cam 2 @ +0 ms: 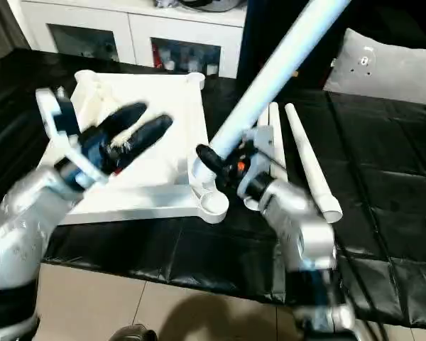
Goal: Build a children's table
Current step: Pick table leg
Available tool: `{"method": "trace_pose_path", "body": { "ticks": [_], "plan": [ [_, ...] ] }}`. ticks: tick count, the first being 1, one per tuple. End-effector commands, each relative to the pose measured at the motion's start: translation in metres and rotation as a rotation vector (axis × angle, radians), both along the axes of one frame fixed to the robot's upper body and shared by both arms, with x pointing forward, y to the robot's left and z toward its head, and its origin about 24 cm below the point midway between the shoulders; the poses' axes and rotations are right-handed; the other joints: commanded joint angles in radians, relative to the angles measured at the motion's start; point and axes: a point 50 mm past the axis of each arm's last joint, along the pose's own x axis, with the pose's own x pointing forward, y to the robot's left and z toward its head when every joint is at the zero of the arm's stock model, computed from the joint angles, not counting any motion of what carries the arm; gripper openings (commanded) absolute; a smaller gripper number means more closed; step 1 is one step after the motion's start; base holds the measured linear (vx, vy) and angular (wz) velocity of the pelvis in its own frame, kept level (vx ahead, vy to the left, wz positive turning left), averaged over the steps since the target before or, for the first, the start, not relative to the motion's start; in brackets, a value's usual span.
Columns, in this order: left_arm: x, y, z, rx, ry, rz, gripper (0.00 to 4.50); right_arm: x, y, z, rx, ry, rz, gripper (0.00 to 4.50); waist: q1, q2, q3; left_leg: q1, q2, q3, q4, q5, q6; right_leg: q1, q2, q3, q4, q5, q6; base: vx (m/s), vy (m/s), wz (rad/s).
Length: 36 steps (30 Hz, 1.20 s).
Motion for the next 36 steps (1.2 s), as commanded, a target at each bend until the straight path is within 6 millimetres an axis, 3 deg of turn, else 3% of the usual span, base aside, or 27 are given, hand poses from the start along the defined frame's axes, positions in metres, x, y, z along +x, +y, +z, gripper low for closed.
{"method": "trace_pose_path", "body": {
  "ticks": [1,4,7,9,10,17,23,36],
  "plan": [
    [0.0,0.0,-0.003,0.041,-0.006,0.065,3.95,-0.002,-0.001,0.007,0.011,-0.034,-0.04,1.89,-0.003,0.013,-0.064,0.017,0.059,-0.015,-0.083,-0.22,-0.046,0.043,-0.081,0.042,-0.086,-0.123,-0.149,0.0,0.0,0.0],
    [0.003,0.008,-0.017,0.111,0.017,0.217,3.95,-0.002,-0.003,0.007,0.028,-0.017,-0.106,1.89,-0.007,0.014,-0.066,0.017,0.059,-0.017,-0.082,-0.211,-0.045,0.043,-0.079,0.042,-0.086,-0.122,-0.138,0.0,0.0,0.0],
    [0.001,0.009,-0.021,0.102,0.021,0.26,3.95,-0.003,-0.006,0.008,0.029,-0.011,-0.162,1.89,-0.008,0.014,-0.066,0.017,0.057,-0.015,-0.08,-0.206,-0.048,0.04,-0.079,0.043,-0.086,-0.112,-0.136,0.0,0.0,0.0],
    [0.0,0.009,-0.021,0.094,0.027,0.271,3.95,-0.003,-0.006,0.007,0.027,-0.007,-0.166,1.89,-0.007,0.015,-0.066,0.017,0.058,-0.015,-0.08,-0.203,-0.049,0.04,-0.077,0.042,-0.085,-0.098,-0.136,0.0,0.0,0.0],
    [0.0,0.007,-0.021,0.088,0.028,0.282,3.95,-0.003,-0.006,0.007,0.024,-0.008,-0.177,1.89,-0.007,0.008,-0.065,0.016,0.057,-0.014,-0.081,-0.205,-0.045,0.04,-0.077,0.042,-0.086,-0.095,-0.136,0.0,0.0,0.0],
    [0.0,-0.001,-0.023,0.093,0.02,0.301,3.95,-0.002,-0.005,0.01,0.089,-0.033,-0.233,1.89,-0.006,0.013,-0.064,0.016,0.057,-0.015,-0.082,-0.222,-0.046,0.036,-0.08,0.044,-0.089,-0.136,-0.124,0.0,0.0,0.0],
    [0.002,0.001,-0.023,0.082,0.029,0.328,3.95,0.0,-0.004,0.015,0.171,-0.069,-0.313,1.89,-0.007,0.016,-0.066,0.016,0.057,-0.015,-0.081,-0.207,-0.048,0.035,-0.078,0.043,-0.084,-0.08,-0.127,0.0,0.0,0.0],
    [0.001,0.006,-0.028,0.12,0.039,0.362,3.95,0.0,0.002,0.017,0.11,-0.143,-0.338,1.89,-0.008,0.013,-0.066,0.015,0.055,-0.015,-0.081,-0.212,-0.048,0.037,-0.077,0.043,-0.084,-0.081,-0.112,0.0,0.0,0.0]
  ]
}}
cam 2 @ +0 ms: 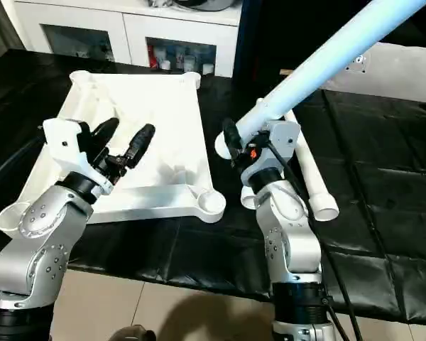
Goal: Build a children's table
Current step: Pick table leg
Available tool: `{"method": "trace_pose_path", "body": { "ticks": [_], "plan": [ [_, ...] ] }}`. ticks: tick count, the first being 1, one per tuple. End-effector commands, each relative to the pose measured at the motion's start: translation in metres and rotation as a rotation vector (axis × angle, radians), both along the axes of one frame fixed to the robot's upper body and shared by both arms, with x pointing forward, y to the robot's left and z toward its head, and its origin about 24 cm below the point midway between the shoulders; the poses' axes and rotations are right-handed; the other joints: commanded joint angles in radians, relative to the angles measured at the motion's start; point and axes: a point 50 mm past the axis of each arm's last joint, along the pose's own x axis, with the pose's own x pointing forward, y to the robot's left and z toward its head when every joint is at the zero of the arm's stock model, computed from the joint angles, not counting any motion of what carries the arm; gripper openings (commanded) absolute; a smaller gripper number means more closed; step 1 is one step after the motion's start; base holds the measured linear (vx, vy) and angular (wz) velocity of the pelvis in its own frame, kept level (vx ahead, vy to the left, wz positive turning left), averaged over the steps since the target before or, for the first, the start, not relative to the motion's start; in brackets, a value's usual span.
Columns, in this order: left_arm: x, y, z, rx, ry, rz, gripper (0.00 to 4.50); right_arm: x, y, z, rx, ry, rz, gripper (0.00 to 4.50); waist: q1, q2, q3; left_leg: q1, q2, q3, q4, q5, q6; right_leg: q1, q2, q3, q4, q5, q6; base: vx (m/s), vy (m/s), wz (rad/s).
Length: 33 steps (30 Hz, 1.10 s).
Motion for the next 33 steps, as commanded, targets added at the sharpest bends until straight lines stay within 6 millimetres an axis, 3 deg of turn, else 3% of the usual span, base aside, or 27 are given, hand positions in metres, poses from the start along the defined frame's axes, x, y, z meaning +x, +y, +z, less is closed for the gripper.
{"method": "trace_pose_path", "body": {
  "ticks": [1,5,7,8,9,11,12,16,20,24,25,26,28,31,33],
  "plan": [
    [-0.001,0.001,-0.004,0.018,0.012,0.011,3.95,-0.001,0.001,0.005,-0.019,-0.039,0.001,1.89,-0.003,0.014,-0.066,0.016,0.056,-0.016,-0.079,-0.208,-0.047,0.038,-0.078,0.042,-0.083,-0.077,-0.114,0.0,0.0,0.0],
    [-0.002,0.011,-0.012,0.097,0.051,0.077,3.95,-0.004,0.007,0.012,-0.056,-0.073,0.074,1.89,-0.005,0.009,-0.065,0.015,0.054,-0.014,-0.078,-0.208,-0.041,0.04,-0.077,0.042,-0.082,-0.08,-0.109,0.0,0.0,0.0],
    [-0.003,0.014,-0.012,0.114,0.054,0.089,3.95,-0.006,0.01,0.013,-0.032,-0.054,0.111,1.89,-0.004,0.011,-0.064,0.018,0.055,-0.016,-0.079,-0.212,-0.034,0.038,-0.076,0.043,-0.083,-0.087,-0.107,0.0,0.0,0.0],
    [-0.004,0.016,-0.018,0.134,0.114,0.111,3.95,-0.008,0.011,0.008,-0.062,-0.024,0.138,1.89,-0.005,0.003,-0.065,0.018,0.057,-0.015,-0.079,-0.206,-0.034,0.039,-0.076,0.042,-0.08,-0.084,-0.111,0.0,0.0,0.0],
    [-0.005,0.018,-0.019,0.138,0.122,0.128,3.95,-0.008,0.01,0.005,-0.08,-0.001,0.126,1.89,-0.003,0.0,-0.064,0.018,0.056,-0.016,-0.079,-0.201,-0.033,0.039,-0.076,0.041,-0.08,-0.087,-0.112,0.0,0.0,0.0],
    [-0.006,0.019,-0.019,0.149,0.115,0.15,3.95,-0.009,0.008,0.002,-0.089,0.026,0.111,1.89,-0.002,0.006,-0.063,0.018,0.056,-0.014,-0.079,-0.201,-0.034,0.035,-0.077,0.043,-0.083,-0.103,-0.113,0.0,0.0,0.0],
    [-0.007,0.02,-0.019,0.157,0.108,0.157,3.95,-0.01,0.008,0.001,-0.088,0.034,0.109,1.89,-0.001,0.0,-0.062,0.016,0.056,-0.015,-0.08,-0.203,-0.034,0.037,-0.079,0.043,-0.085,-0.117,-0.111,0.0,0.0,0.0],
    [-0.01,0.021,-0.021,0.137,0.109,0.19,3.95,-0.012,0.002,-0.003,-0.118,0.05,0.062,1.89,-0.001,-0.001,-0.063,0.016,0.056,-0.015,-0.08,-0.209,-0.04,0.036,-0.079,0.042,-0.086,-0.126,-0.107,0.0,0.0,0.0],
    [-0.012,0.022,-0.019,0.128,0.094,0.206,3.95,-0.014,-0.001,0.018,-0.195,-0.148,0.037,1.89,-0.001,0.001,-0.063,0.014,0.057,-0.014,-0.078,-0.213,-0.04,0.035,-0.081,0.044,-0.088,-0.13,-0.1,0.0,0.0,0.0],
    [-0.012,0.021,-0.018,0.115,0.089,0.212,3.95,-0.014,-0.007,0.029,-0.015,-0.146,0.027,1.89,-0.005,0.006,-0.063,0.016,0.055,-0.016,-0.079,-0.221,-0.024,0.034,-0.077,0.044,-0.088,-0.117,-0.1,0.0,0.0,0.0],
    [-0.012,0.021,-0.017,0.113,0.088,0.214,3.95,-0.015,-0.008,0.028,0.005,-0.128,0.032,1.89,-0.005,0.005,-0.063,0.017,0.057,-0.017,-0.08,-0.217,-0.024,0.035,-0.075,0.042,-0.086,-0.105,-0.101,0.0,0.0,0.0],
    [-0.012,0.02,-0.017,0.114,0.085,0.215,3.95,-0.016,-0.007,0.023,0.005,-0.067,0.058,1.89,-0.003,0.014,-0.064,0.017,0.055,-0.018,-0.078,-0.21,-0.028,0.035,-0.074,0.042,-0.083,-0.088,-0.103,0.0,0.0,0.0],
    [-0.01,0.02,-0.018,0.123,0.082,0.216,3.95,-0.018,-0.005,0.01,-0.003,0.048,0.1,1.89,-0.004,0.012,-0.064,0.018,0.054,-0.019,-0.079,-0.207,-0.03,0.038,-0.071,0.041,-0.084,-0.071,-0.103,0.0,0.0,0.0],
    [-0.011,0.02,-0.019,0.131,0.081,0.219,3.95,-0.019,-0.009,0.005,-0.031,0.037,0.083,1.89,-0.002,0.004,-0.064,0.016,0.056,-0.017,-0.08,-0.223,-0.04,0.038,-0.077,0.041,-0.089,-0.108,-0.107,0.0,0.0,0.0],
    [-0.013,0.02,-0.019,0.126,0.084,0.223,3.95,-0.017,-0.013,0.006,-0.059,0.025,0.053,1.89,-0.002,0.005,-0.064,0.017,0.056,-0.017,-0.08,-0.221,-0.043,0.037,-0.078,0.041,-0.088,-0.118,-0.107,0.0,0.0,0.0]
  ]
}}
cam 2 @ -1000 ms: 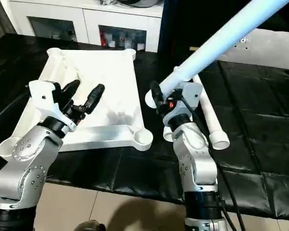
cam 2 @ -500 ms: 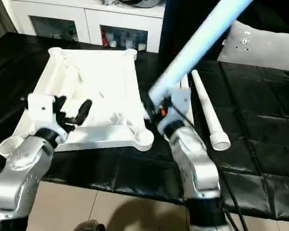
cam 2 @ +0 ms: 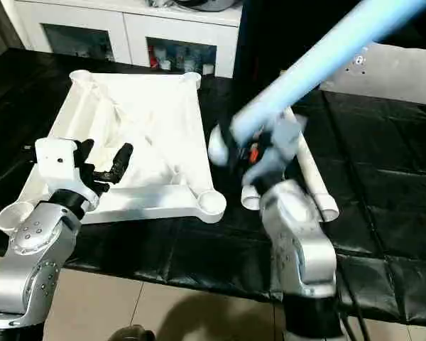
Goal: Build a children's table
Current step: Pick table leg
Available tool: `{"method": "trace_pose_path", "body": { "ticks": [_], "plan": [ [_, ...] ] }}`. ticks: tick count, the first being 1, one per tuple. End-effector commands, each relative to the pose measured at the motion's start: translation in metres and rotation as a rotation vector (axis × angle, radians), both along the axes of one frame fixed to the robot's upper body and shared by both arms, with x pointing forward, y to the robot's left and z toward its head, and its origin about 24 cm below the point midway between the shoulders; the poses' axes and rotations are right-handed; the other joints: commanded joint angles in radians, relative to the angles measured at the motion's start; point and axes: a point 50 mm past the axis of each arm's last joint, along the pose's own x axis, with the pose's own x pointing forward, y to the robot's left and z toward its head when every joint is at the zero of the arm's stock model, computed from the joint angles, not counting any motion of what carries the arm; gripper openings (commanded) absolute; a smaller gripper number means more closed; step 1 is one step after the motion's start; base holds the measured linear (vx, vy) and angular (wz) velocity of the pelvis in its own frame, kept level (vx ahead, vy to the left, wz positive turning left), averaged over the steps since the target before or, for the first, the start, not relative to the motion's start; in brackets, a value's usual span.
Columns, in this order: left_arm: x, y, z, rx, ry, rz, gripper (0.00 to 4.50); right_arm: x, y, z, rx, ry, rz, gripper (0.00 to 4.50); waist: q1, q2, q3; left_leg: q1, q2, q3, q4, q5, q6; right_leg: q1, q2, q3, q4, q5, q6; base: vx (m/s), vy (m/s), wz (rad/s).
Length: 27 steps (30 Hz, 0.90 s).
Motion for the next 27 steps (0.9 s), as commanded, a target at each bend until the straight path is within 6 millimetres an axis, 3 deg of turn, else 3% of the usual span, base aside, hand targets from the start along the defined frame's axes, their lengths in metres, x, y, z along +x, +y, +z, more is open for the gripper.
{"method": "trace_pose_path", "body": {
  "ticks": [1,3,5,6,8,10,11,12,13,14,15,16,17,18,19,20,21,22,23,24,25,26,27],
  "plan": [
    [-0.002,0.0,0.002,0.004,-0.011,0.01,3.95,0.001,-0.006,0.007,-0.029,-0.043,-0.038,1.89,-0.002,0.01,-0.062,0.016,0.056,-0.017,-0.08,-0.223,-0.045,0.035,-0.078,0.041,-0.084,-0.128,-0.11,0.0,0.0,0.0],
    [-0.003,0.002,0.002,0.005,-0.009,0.015,3.95,0.001,-0.005,0.009,-0.014,-0.043,-0.009,1.89,-0.001,0.005,-0.063,0.016,0.055,-0.015,-0.078,-0.211,-0.037,0.036,-0.079,0.042,-0.084,-0.124,-0.107,0.0,0.0,0.0],
    [-0.003,0.002,0.002,0.007,-0.007,0.02,3.95,0.0,-0.002,0.011,0.028,-0.036,0.024,1.89,-0.002,0.007,-0.063,0.015,0.055,-0.016,-0.077,-0.21,-0.031,0.036,-0.079,0.042,-0.084,-0.122,-0.107,0.0,0.0,0.0],
    [-0.003,0.003,0.002,0.009,-0.007,0.024,3.95,0.0,-0.002,0.011,0.02,-0.026,0.013,1.89,-0.002,0.0,-0.063,0.014,0.053,-0.014,-0.076,-0.205,-0.021,0.037,-0.081,0.044,-0.086,-0.122,-0.107,0.0,0.0,0.0],
    [-0.003,0.003,0.002,0.011,-0.008,0.026,3.95,0.001,-0.003,0.011,0.019,-0.041,-0.023,1.89,0.006,-0.002,-0.065,0.006,0.048,-0.008,-0.07,-0.175,0.019,0.045,-0.102,0.055,-0.091,-0.127,-0.122,0.0,0.0,0.0],
    [-0.004,0.003,0.001,0.014,-0.008,0.028,3.95,0.001,-0.003,0.008,0.001,-0.014,-0.047,1.89,0.021,-0.006,-0.068,-0.008,0.042,-0.006,-0.044,-0.117,0.097,0.059,-0.149,0.082,-0.111,-0.144,-0.147,0.0,0.0,0.0],
    [-0.004,0.003,0.001,0.015,-0.007,0.027,3.95,0.001,-0.002,0.006,0.0,-0.008,-0.031,1.89,0.027,-0.005,-0.067,-0.011,0.042,-0.01,-0.032,-0.109,0.117,0.063,-0.169,0.093,-0.12,-0.156,-0.154,0.0,0.0,0.0],
    [-0.004,0.003,0.0,0.016,-0.005,0.026,3.95,0.0,-0.002,0.004,-0.01,0.004,-0.033,1.89,0.04,-0.004,-0.068,-0.019,0.048,-0.022,-0.002,-0.097,0.149,0.069,-0.214,0.118,-0.139,-0.201,-0.166,-0.005,0.073,0.04],
    [-0.004,0.002,0.0,0.02,-0.003,0.023,3.95,0.0,-0.005,-0.002,-0.033,0.038,-0.067,1.89,0.047,0.002,-0.065,-0.021,0.062,-0.035,0.005,-0.089,0.155,0.066,-0.227,0.123,-0.148,-0.239,-0.185,-0.005,0.073,0.04],
    [-0.004,0.002,-0.001,0.021,-0.002,0.022,3.95,0.0,-0.007,-0.005,-0.041,0.054,-0.081,1.89,0.049,0.008,-0.066,-0.017,0.067,-0.037,-0.004,-0.082,0.158,0.063,-0.214,0.113,-0.145,-0.244,-0.195,-0.001,0.102,0.07],
    [-0.004,0.002,-0.001,0.022,-0.001,0.021,3.95,0.0,-0.008,-0.007,-0.056,0.062,-0.086,1.89,0.037,0.023,-0.072,0.014,0.061,-0.014,-0.046,-0.065,0.198,0.039,-0.128,0.06,-0.109,-0.159,-0.203,-0.004,0.122,0.06],
    [-0.004,0.001,-0.001,0.023,-0.001,0.02,3.95,0.0,-0.009,-0.009,-0.083,0.061,-0.078,1.89,0.026,0.025,-0.075,0.021,0.054,-0.009,-0.059,-0.053,0.225,0.034,-0.102,0.041,-0.094,-0.128,-0.194,-0.004,0.122,0.06],
    [-0.003,0.001,-0.001,0.025,-0.001,0.019,3.95,-0.001,-0.009,-0.01,-0.104,0.055,-0.069,1.89,0.019,0.032,-0.08,0.034,0.049,-0.009,-0.065,-0.031,0.254,0.027,-0.083,0.022,-0.08,-0.103,-0.18,-0.012,0.155,0.03],
    [-0.003,0.001,-0.001,0.029,0.0,0.018,3.95,-0.002,-0.01,-0.008,-0.1,0.033,-0.063,1.89,0.003,0.038,-0.079,0.061,0.041,-0.007,-0.069,-0.019,0.317,-0.004,-0.052,-0.009,-0.062,-0.088,-0.148,-0.02,0.176,0.06],
    [-0.003,0.001,-0.001,0.032,0.003,0.015,3.95,-0.004,-0.012,-0.009,-0.079,0.047,-0.06,1.89,-0.01,0.033,-0.069,0.053,0.036,0.004,-0.085,-0.082,0.334,-0.01,-0.048,-0.027,-0.062,-0.118,-0.129,-0.02,0.176,0.06],
    [-0.002,0.001,-0.002,0.033,0.004,0.013,3.95,-0.004,-0.012,-0.01,-0.07,0.063,-0.058,1.89,-0.013,0.04,-0.067,0.05,0.029,0.009,-0.093,-0.125,0.325,-0.009,-0.051,-0.029,-0.064,-0.138,-0.125,-0.031,0.174,0.06],
    [-0.001,0.001,-0.002,0.034,0.009,0.008,3.95,-0.004,-0.013,-0.012,-0.051,0.1,-0.061,1.89,-0.02,0.023,-0.062,0.111,0.042,0.085,-0.077,-0.32,0.126,-0.061,-0.048,-0.004,-0.094,-0.255,-0.103,-0.039,0.158,-0.32],
    [0.0,0.0,-0.002,0.045,0.011,0.004,3.95,-0.004,-0.013,-0.012,-0.056,0.1,-0.067,1.89,-0.028,0.019,-0.059,0.097,0.038,0.076,-0.082,-0.407,0.067,-0.044,-0.052,0.004,-0.097,-0.276,-0.078,-0.039,0.158,-0.32],
    [0.001,0.0,-0.001,0.052,0.004,0.002,3.95,-0.004,-0.013,-0.012,-0.067,0.093,-0.072,1.89,-0.027,0.018,-0.057,0.096,0.043,0.072,-0.087,-0.531,-0.026,-0.042,-0.06,0.014,-0.112,-0.332,-0.021,-0.054,0.145,-0.66],
    [0.003,0.0,0.0,0.086,0.001,0.009,3.95,-0.004,-0.013,-0.011,-0.083,0.083,-0.076,1.89,-0.028,0.027,-0.058,0.109,0.049,0.067,-0.091,-0.606,-0.101,-0.06,-0.043,0.01,-0.115,-0.348,0.016,-0.07,0.131,-0.58],
    [0.004,0.001,0.0,0.1,-0.001,0.018,3.95,-0.003,-0.013,-0.011,-0.089,0.077,-0.082,1.89,-0.038,0.041,-0.061,0.106,0.064,0.068,-0.113,-0.647,-0.19,-0.063,-0.007,-0.012,-0.101,-0.283,0.023,-0.07,0.131,-0.58],
    [0.005,0.001,0.0,0.089,0.002,0.025,3.95,-0.003,-0.014,-0.011,-0.087,0.078,-0.091,1.89,-0.041,0.05,-0.062,0.075,0.073,0.048,-0.152,-0.674,-0.216,-0.032,-0.004,-0.032,-0.071,-0.212,0.011,-0.091,0.087,-0.41],
    [0.005,0.0,-0.001,0.068,0.008,0.029,3.95,-0.004,-0.013,-0.012,-0.085,0.08,-0.098,1.89,-0.05,0.066,-0.062,0.048,0.13,0.052,-0.213,-0.693,-0.289,-0.009,-0.002,-0.054,-0.014,-0.083,-0.015,-0.102,0.02,-0.22]
  ]
}}
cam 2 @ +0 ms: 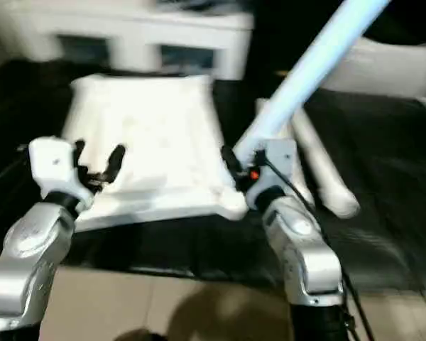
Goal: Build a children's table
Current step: Pick table leg, then insert table leg to table base
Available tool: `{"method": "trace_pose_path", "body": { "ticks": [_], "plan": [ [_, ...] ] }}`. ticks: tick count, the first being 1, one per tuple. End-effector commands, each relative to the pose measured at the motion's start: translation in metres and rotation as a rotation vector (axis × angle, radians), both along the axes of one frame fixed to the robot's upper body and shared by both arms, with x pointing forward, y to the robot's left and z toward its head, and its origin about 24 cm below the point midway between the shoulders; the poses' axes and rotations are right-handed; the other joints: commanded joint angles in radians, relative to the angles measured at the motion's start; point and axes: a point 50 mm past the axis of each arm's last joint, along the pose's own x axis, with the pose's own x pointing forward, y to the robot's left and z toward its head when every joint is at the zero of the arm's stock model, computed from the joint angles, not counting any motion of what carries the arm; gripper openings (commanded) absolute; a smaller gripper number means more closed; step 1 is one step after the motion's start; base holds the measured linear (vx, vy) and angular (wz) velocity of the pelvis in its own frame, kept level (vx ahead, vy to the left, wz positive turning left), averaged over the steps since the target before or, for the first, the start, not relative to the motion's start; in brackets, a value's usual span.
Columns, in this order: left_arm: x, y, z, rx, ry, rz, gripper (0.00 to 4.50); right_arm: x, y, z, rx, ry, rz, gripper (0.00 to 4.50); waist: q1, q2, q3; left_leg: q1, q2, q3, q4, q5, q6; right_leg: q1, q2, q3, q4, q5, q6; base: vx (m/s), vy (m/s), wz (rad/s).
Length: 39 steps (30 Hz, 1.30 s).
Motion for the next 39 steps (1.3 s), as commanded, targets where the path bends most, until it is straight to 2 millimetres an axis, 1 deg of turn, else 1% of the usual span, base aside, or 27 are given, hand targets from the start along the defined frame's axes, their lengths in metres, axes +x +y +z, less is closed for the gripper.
{"method": "trace_pose_path", "body": {
  "ticks": [1,2,3,4,5,6,7,8,9,10,11,12,13,14,17,18,24,26,29,30,32,33,34,35,36,37,39],
  "plan": [
    [0.001,-0.002,-0.003,-0.013,0.016,0.006,3.95,-0.001,-0.001,0.004,-0.002,-0.025,-0.016,1.89,-0.002,0.052,-0.063,0.013,0.177,-0.131,-0.266,-0.663,-0.4,0.03,0.055,-0.089,0.072,0.028,-0.026,-0.102,0.02,-0.22],
    [0.001,-0.002,-0.003,-0.018,0.017,0.006,3.95,-0.001,-0.001,0.004,-0.002,-0.024,-0.015,1.89,-0.007,0.045,-0.059,0.019,0.208,-0.143,-0.275,-0.653,-0.373,0.02,0.045,-0.091,0.078,0.022,-0.024,-0.075,-0.08,-0.05],
    [0.0,-0.003,-0.003,-0.029,0.014,0.001,3.95,-0.002,0.0,0.003,-0.01,-0.025,-0.009,1.89,-0.001,0.046,-0.06,0.04,0.238,-0.153,-0.275,-0.663,-0.296,0.019,0.031,-0.089,0.092,-0.017,-0.023,-0.046,-0.151,0.01],
    [-0.001,-0.003,-0.003,-0.034,0.013,-0.002,3.95,-0.003,0.0,0.003,-0.013,-0.024,-0.008,1.89,-0.006,0.027,-0.071,0.067,0.232,-0.165,-0.237,-0.587,-0.19,0.025,-0.005,-0.045,0.056,-0.05,-0.012,-0.046,-0.151,0.01],
    [-0.001,-0.004,-0.003,-0.04,0.014,-0.007,3.95,-0.003,0.0,0.003,-0.017,-0.024,-0.006,1.89,-0.005,0.01,-0.079,0.066,0.203,-0.163,-0.206,-0.519,-0.149,0.034,-0.024,-0.022,0.025,-0.063,-0.024,-0.055,-0.176,-0.09],
    [-0.002,-0.005,-0.004,-0.039,0.017,-0.009,3.95,-0.002,0.0,0.003,-0.019,-0.023,0.0,1.89,0.012,-0.007,-0.082,0.003,0.069,-0.107,-0.09,-0.336,-0.11,0.077,-0.111,0.006,-0.076,-0.092,-0.114,-0.067,-0.155,-0.11],
    [-0.002,-0.005,-0.005,-0.035,0.024,-0.012,3.95,-0.002,0.0,0.003,-0.023,-0.023,0.007,1.89,0.067,-0.034,-0.069,-0.029,0.034,-0.117,-0.005,-0.077,-0.025,0.074,-0.156,0.033,-0.109,-0.213,-0.013,-0.067,-0.155,-0.11],
    [-0.003,-0.006,-0.008,-0.029,0.035,-0.018,3.95,-0.002,0.0,0.004,-0.031,-0.031,0.026,1.89,0.072,-0.033,-0.067,-0.044,0.035,-0.132,-0.007,-0.012,-0.011,0.082,-0.14,0.03,-0.1,-0.267,0.028,-0.062,-0.139,-0.14],
    [-0.004,-0.006,-0.008,-0.024,0.037,-0.017,3.95,-0.002,0.001,0.004,-0.032,-0.031,0.038,1.89,0.09,-0.017,-0.067,-0.056,0.038,-0.144,-0.021,0.014,-0.015,0.087,-0.111,0.014,-0.1,-0.372,0.091,-0.054,-0.123,-0.1],
    [-0.004,-0.006,-0.009,-0.02,0.039,-0.015,3.95,-0.002,0.001,0.004,-0.036,-0.032,0.049,1.89,0.097,-0.005,-0.069,-0.019,0.061,-0.149,-0.051,-0.037,-0.035,0.064,-0.07,-0.004,-0.102,-0.393,0.078,-0.054,-0.123,-0.1],
    [-0.005,-0.005,-0.01,-0.019,0.041,-0.012,3.95,-0.002,0.002,0.005,-0.038,-0.032,0.065,1.89,0.091,0.001,-0.072,-0.015,0.075,-0.153,-0.063,-0.048,-0.04,0.067,-0.054,-0.01,-0.089,-0.341,0.06,-0.039,-0.058,-0.05],
    [-0.006,-0.004,-0.011,-0.023,0.043,-0.006,3.95,-0.002,0.003,0.005,-0.043,-0.033,0.091,1.89,0.086,0.009,-0.068,-0.022,0.086,-0.157,-0.078,-0.088,-0.048,0.069,-0.034,-0.024,-0.08,-0.284,0.041,0.0,0.0,0.0],
    [-0.006,-0.004,-0.011,-0.026,0.043,-0.004,3.95,-0.003,0.004,0.005,-0.045,-0.033,0.102,1.89,0.087,0.013,-0.068,-0.003,0.103,-0.16,-0.086,-0.161,-0.057,0.058,-0.037,-0.02,-0.079,-0.284,0.018,0.0,0.0,0.0],
    [-0.006,-0.004,-0.011,-0.026,0.043,-0.004,3.95,-0.003,0.004,0.005,-0.045,-0.033,0.102,1.89,0.087,0.014,-0.067,0.004,0.107,-0.161,-0.088,-0.186,-0.062,0.057,-0.041,-0.017,-0.079,-0.285,0.003,0.0,0.0,0.0],
    [-0.01,-0.002,-0.015,-0.031,0.048,0.004,3.95,-0.004,0.004,0.005,-0.053,-0.037,0.122,1.89,0.091,0.014,-0.068,0.006,0.112,-0.161,-0.094,-0.195,-0.069,0.063,-0.05,-0.011,-0.071,-0.232,-0.052,0.0,0.0,0.0],
    [-0.011,-0.002,-0.016,-0.033,0.048,0.005,3.95,-0.004,0.004,0.005,-0.054,-0.037,0.123,1.89,0.09,0.017,-0.072,0.002,0.119,-0.164,-0.099,-0.166,-0.067,0.069,-0.051,-0.011,-0.058,-0.141,-0.074,0.0,0.0,0.0],
    [-0.023,0.003,-0.021,-0.058,0.038,0.003,3.95,-0.008,0.006,0.002,-0.033,-0.043,0.145,1.89,0.085,0.017,-0.074,0.001,0.113,-0.156,-0.095,-0.139,-0.058,0.071,-0.057,-0.007,-0.048,-0.012,-0.104,0.0,0.0,0.0],
    [-0.023,0.004,-0.021,-0.059,0.037,0.004,3.95,-0.008,0.007,0.002,-0.033,-0.042,0.149,1.89,0.088,0.018,-0.072,0.003,0.112,-0.153,-0.094,-0.147,-0.059,0.071,-0.058,-0.005,-0.052,-0.037,-0.104,0.0,0.0,0.0],
    [-0.027,0.005,-0.021,-0.057,0.038,0.005,3.95,-0.013,0.009,-0.003,-0.024,-0.035,0.162,1.89,0.092,0.014,-0.063,0.02,0.115,-0.153,-0.106,-0.302,-0.088,0.081,-0.059,-0.004,-0.07,-0.259,-0.077,0.0,0.0,0.0],
    [-0.028,0.006,-0.022,-0.057,0.044,0.011,3.95,-0.013,0.01,-0.003,-0.019,-0.033,0.164,1.89,0.086,0.009,-0.047,0.04,0.106,-0.149,-0.111,-0.434,-0.102,0.078,-0.05,-0.008,-0.097,-0.461,-0.05,0.0,0.0,0.0],
    [-0.029,0.006,-0.022,-0.057,0.046,0.017,3.95,-0.014,0.01,-0.003,-0.018,-0.034,0.166,1.89,0.083,0.008,-0.034,0.071,0.093,-0.144,-0.099,-0.534,-0.113,0.073,-0.05,-0.017,-0.128,-0.647,-0.03,0.0,0.0,0.0],
    [-0.03,0.006,-0.023,-0.057,0.045,0.018,3.95,-0.013,0.01,-0.003,-0.017,-0.034,0.168,1.89,0.077,0.002,-0.023,0.085,0.085,-0.142,-0.096,-0.561,-0.114,0.08,-0.044,-0.031,-0.151,-0.741,-0.012,0.0,0.0,0.0],
    [-0.03,0.006,-0.023,-0.058,0.044,0.016,3.95,-0.013,0.011,-0.003,-0.017,-0.035,0.17,1.89,0.076,0.005,-0.026,0.076,0.085,-0.146,-0.104,-0.542,-0.112,0.107,-0.043,-0.036,-0.155,-0.738,-0.002,0.0,0.0,0.0],
    [-0.03,0.006,-0.023,-0.058,0.044,0.016,3.95,-0.013,0.011,-0.003,-0.017,-0.035,0.171,1.89,0.075,0.01,-0.023,0.084,0.09,-0.149,-0.109,-0.564,-0.114,0.106,-0.04,-0.039,-0.156,-0.728,-0.001,0.0,0.0,0.0],
    [-0.03,0.006,-0.023,-0.056,0.044,0.013,3.95,-0.013,0.011,-0.003,-0.018,-0.036,0.173,1.89,0.062,0.014,-0.029,0.105,0.11,-0.167,-0.129,-0.639,-0.129,0.112,-0.028,-0.046,-0.137,-0.626,-0.024,0.062,0.037,-0.08],
    [-0.03,0.005,-0.023,-0.053,0.045,0.005,3.95,-0.012,0.011,-0.003,-0.02,-0.037,0.175,1.89,0.058,0.013,-0.032,0.109,0.115,-0.171,-0.137,-0.652,-0.131,0.115,-0.026,-0.045,-0.129,-0.576,-0.037,0.062,0.037,-0.08],
    [-0.03,0.003,-0.023,-0.036,0.046,-0.016,3.95,-0.012,0.011,-0.003,-0.023,-0.039,0.177,1.89,0.049,0.01,-0.041,0.1,0.116,-0.175,-0.15,-0.617,-0.12,0.128,-0.027,-0.036,-0.109,-0.44,-0.072,0.079,0.033,-0.09]
  ]
}}
